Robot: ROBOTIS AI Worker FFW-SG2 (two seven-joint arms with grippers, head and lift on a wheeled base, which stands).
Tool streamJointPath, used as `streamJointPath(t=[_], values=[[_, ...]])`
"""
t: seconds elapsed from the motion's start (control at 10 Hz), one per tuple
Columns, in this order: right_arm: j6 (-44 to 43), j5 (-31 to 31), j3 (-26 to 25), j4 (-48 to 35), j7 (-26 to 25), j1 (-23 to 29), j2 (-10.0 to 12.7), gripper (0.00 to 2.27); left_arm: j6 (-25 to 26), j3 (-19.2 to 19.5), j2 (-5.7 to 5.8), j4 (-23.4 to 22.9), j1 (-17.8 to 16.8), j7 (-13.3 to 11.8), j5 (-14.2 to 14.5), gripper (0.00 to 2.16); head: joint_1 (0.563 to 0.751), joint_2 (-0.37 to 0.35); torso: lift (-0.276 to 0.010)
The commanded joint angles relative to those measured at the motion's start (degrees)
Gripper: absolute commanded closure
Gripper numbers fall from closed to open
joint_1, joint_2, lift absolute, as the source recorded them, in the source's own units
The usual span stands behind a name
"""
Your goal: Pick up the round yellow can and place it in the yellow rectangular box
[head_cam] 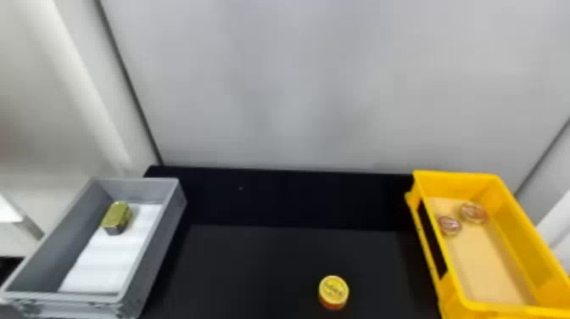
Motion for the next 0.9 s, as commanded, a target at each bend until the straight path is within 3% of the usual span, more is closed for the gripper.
streamJointPath(t=[0.0, 0.4, 0.8], values=[[2.57, -2.78, -0.30, 0.83, -0.57, 0.40, 0.08, 0.12, 0.09, 0.00, 0.00, 0.00, 0.06, 0.00, 0.00, 0.13, 0.663, 0.054, -0.010], [13.56, -9.90, -0.66, 3.82, 1.10, 2.77, 1.75, 0.13, 0.35, -0.27, -0.18, 0.00, -0.20, 0.00, 0.00, 0.13, 0.663, 0.054, -0.010], [21.38, -12.01, 1.19, 10.50, 7.78, 7.78, 6.67, 0.13, 0.35, -0.44, -0.35, 0.09, -0.29, 0.00, 0.00, 0.13, 0.663, 0.054, -0.010]])
